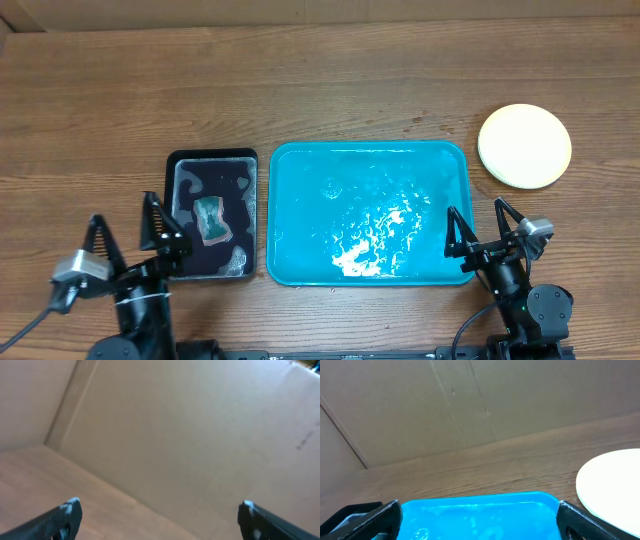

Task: Clean dirty plates on tray and stack at the side

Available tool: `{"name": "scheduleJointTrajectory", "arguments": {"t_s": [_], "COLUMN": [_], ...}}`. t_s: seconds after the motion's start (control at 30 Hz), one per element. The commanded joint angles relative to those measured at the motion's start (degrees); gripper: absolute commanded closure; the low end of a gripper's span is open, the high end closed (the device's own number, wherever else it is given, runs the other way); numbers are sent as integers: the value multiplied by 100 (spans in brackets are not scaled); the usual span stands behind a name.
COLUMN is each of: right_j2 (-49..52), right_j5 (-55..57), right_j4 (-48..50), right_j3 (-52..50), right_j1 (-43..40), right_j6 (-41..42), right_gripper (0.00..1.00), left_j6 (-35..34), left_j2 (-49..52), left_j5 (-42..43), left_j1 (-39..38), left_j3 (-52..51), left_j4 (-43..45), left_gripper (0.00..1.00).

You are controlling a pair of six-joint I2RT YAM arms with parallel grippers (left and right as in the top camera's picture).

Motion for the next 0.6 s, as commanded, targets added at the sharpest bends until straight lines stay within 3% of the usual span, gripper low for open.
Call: {"name": "scheduleJointTrajectory", "arguments": {"t_s": [0.0,0.57], "right_j2": [-68,-68], "right_j5": [33,33], "right_j4": [20,20], "right_j3": [-61,-61], "right_j1": [-17,-17], "right_j6": [-35,-35], "right_gripper": [0,0], "left_j6": [-55,-55], "left_j2": [-334,-702], "left_j5": [267,378], "left_j1": [35,35], "left_j3": [-627,-2588], "left_j4": [570,3495], "left_gripper": [0,0]}}
